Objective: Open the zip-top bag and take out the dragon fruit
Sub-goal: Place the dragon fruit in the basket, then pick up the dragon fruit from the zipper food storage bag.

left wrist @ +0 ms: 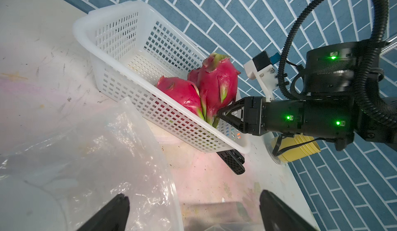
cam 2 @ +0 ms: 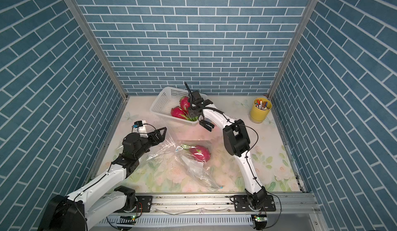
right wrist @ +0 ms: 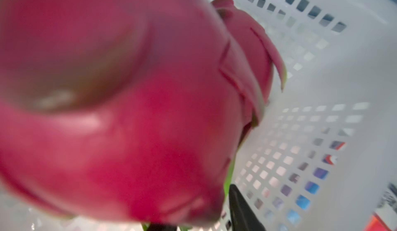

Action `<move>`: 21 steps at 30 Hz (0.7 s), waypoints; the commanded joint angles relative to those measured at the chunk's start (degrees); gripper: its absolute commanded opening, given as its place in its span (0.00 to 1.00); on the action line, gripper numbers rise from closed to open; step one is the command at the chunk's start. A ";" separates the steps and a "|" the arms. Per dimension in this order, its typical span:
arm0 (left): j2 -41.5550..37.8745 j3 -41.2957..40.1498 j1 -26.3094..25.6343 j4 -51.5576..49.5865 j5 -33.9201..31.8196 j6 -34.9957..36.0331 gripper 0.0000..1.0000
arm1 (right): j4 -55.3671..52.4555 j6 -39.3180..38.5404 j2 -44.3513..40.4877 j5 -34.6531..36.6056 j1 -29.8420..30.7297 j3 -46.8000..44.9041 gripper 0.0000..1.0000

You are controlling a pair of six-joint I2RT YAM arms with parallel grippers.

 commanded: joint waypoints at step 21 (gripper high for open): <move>0.52 6.89 -15.70 -9.71 5.01 7.51 1.00 | -2.71 5.05 -42.32 0.29 -0.25 -37.65 0.52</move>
